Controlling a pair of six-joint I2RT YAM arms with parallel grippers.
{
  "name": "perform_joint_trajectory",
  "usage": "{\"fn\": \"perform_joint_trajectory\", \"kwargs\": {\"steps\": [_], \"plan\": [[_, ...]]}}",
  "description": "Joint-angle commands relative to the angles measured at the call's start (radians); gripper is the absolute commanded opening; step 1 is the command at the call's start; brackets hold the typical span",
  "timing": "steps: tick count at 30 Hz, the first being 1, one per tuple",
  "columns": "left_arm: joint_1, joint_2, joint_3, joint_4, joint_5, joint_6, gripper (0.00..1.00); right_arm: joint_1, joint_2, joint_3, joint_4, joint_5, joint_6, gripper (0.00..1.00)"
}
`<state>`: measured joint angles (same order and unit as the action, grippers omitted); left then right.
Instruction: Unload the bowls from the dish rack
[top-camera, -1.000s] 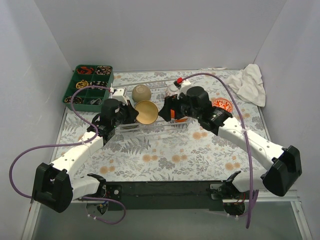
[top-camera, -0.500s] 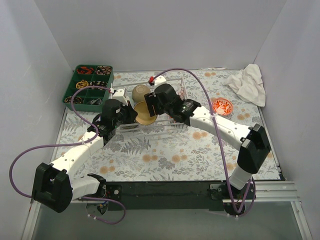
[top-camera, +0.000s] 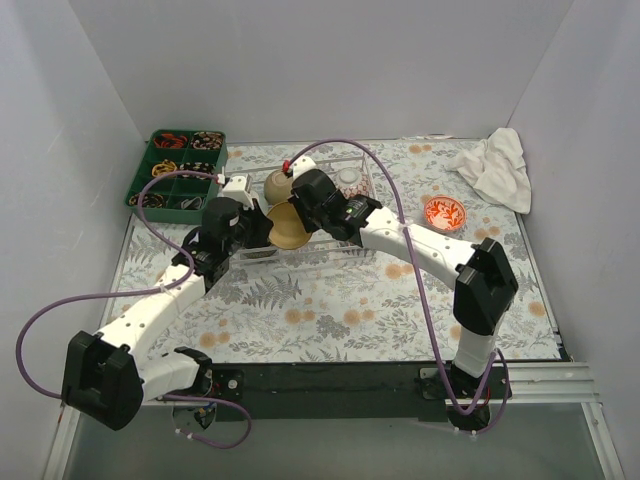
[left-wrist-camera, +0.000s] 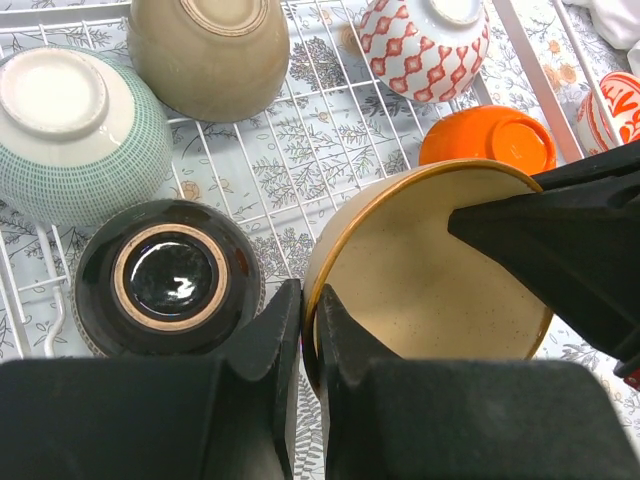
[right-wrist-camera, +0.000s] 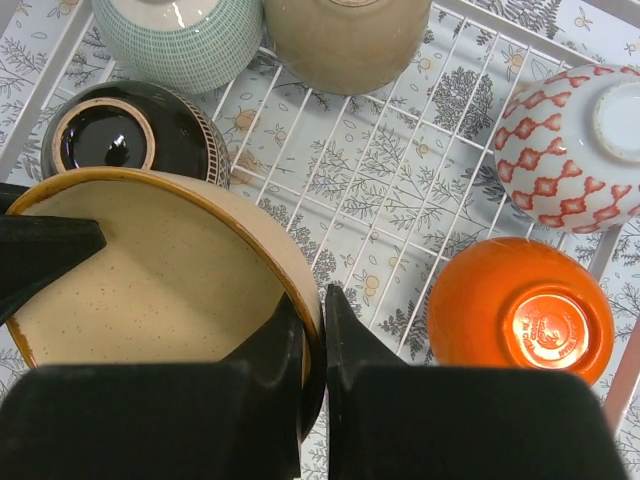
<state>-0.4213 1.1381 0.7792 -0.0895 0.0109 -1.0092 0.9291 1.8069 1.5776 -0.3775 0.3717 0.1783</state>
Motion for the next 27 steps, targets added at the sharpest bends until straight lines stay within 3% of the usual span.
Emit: {"fn": "perform_joint_trajectory", "kwargs": {"steps": [1, 3, 5, 8, 15, 22, 27], "plan": [[-0.004, -0.075, 0.039, 0.066, 0.001, -0.006, 0.07, -0.004, -0.055, 0.047, 0.011, 0.038, 0.0, 0.01], [-0.005, -0.095, 0.032, 0.076, -0.035, -0.005, 0.21, -0.004, -0.076, 0.041, 0.0, 0.053, -0.007, 0.01], [-0.005, -0.112, 0.019, 0.085, -0.045, 0.003, 0.47, -0.009, -0.112, 0.024, -0.012, 0.062, -0.013, 0.01], [-0.004, -0.139, 0.003, 0.122, -0.061, 0.009, 0.68, -0.032, -0.168, -0.013, -0.038, 0.058, -0.01, 0.01], [-0.004, -0.159, -0.012, 0.143, -0.084, 0.02, 0.84, -0.185, -0.378, -0.207, -0.078, -0.036, 0.023, 0.01], [-0.004, -0.149, -0.012, 0.142, -0.094, 0.023, 0.96, -0.505, -0.618, -0.464, -0.103, -0.186, 0.058, 0.01], [-0.004, -0.138, -0.011, 0.137, -0.114, 0.032, 0.98, -0.659, -0.666, -0.588, -0.116, -0.284, 0.067, 0.01]]}}
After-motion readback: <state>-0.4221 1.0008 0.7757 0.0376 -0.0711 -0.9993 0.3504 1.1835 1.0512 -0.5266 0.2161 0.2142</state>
